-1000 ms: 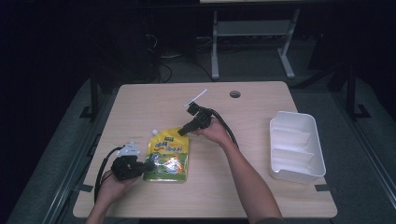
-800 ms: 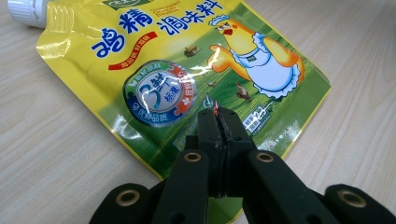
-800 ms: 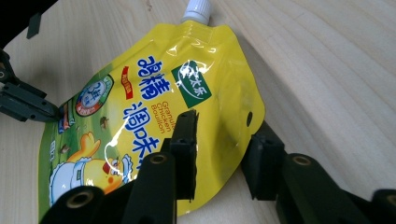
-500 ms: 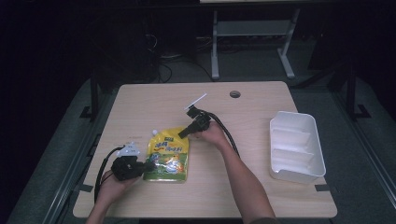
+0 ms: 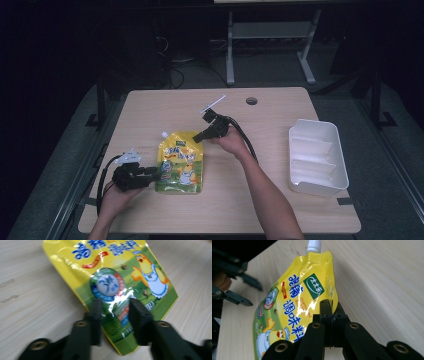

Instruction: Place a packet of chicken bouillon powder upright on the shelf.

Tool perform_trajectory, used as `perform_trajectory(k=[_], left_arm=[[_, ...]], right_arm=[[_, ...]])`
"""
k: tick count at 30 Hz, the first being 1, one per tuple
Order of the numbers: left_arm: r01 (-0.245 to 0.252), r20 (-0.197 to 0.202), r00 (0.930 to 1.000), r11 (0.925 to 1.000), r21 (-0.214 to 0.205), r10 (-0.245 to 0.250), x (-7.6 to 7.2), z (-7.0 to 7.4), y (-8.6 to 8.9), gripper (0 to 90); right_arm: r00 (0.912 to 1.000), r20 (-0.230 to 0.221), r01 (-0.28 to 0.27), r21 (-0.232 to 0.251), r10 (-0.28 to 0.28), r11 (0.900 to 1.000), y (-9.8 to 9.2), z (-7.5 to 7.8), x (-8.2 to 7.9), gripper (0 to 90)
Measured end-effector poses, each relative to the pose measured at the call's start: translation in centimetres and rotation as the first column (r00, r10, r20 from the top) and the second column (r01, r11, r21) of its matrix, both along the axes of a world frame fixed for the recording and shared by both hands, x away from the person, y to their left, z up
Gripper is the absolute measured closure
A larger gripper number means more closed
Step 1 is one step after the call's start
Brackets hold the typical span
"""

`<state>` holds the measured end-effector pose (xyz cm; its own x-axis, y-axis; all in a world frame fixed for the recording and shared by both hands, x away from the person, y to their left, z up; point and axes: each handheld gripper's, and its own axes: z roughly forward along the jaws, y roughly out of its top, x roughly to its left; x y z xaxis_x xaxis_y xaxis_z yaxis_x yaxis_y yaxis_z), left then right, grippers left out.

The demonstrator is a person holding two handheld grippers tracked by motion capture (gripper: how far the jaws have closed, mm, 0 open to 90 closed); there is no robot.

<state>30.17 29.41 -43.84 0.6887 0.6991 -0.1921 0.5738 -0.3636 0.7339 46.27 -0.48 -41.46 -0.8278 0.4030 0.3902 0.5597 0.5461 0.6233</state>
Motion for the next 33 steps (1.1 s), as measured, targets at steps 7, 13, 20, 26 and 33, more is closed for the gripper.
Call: perform_trajectory(k=[7, 13, 20, 26, 33], left_arm=[[-0.014, -0.029, 0.9995, 0.9959, -0.090, 0.012, 0.4, -0.1, 0.5, 39.7], [-0.007, -0.040, 0.9992, 0.9902, -0.139, 0.002, 0.6, -0.2, 0.7, 31.9], [0.027, -0.039, 0.9986, 0.9831, -0.181, -0.035, 0.6, -0.3, 0.5, 32.4], [0.111, -0.025, 0.9925, 0.9679, -0.226, -0.119, 0.5, -0.1, 0.2, 50.3], [0.178, -0.020, 0.9818, 0.9513, -0.252, -0.189, 0.3, -0.1, 0.0, 67.5]], right_arm=[[0.9955, 0.088, -0.036, 0.031, 0.033, 0.9989, -0.4, 2.9, -1.7, 89.1], [0.9845, 0.161, -0.077, 0.034, 0.070, 0.9965, -0.4, 4.8, -3.4, 89.2], [0.9703, 0.216, -0.124, 0.058, 0.109, 0.9905, -0.3, 6.6, -5.3, 89.1], [0.9571, 0.251, -0.166, 0.069, 0.144, 0.9837, -0.3, 7.6, -7.0, 89.0], [0.9495, 0.260, -0.198, 0.064, 0.175, 0.9780, -0.9, 8.1, -8.0, 88.7]])
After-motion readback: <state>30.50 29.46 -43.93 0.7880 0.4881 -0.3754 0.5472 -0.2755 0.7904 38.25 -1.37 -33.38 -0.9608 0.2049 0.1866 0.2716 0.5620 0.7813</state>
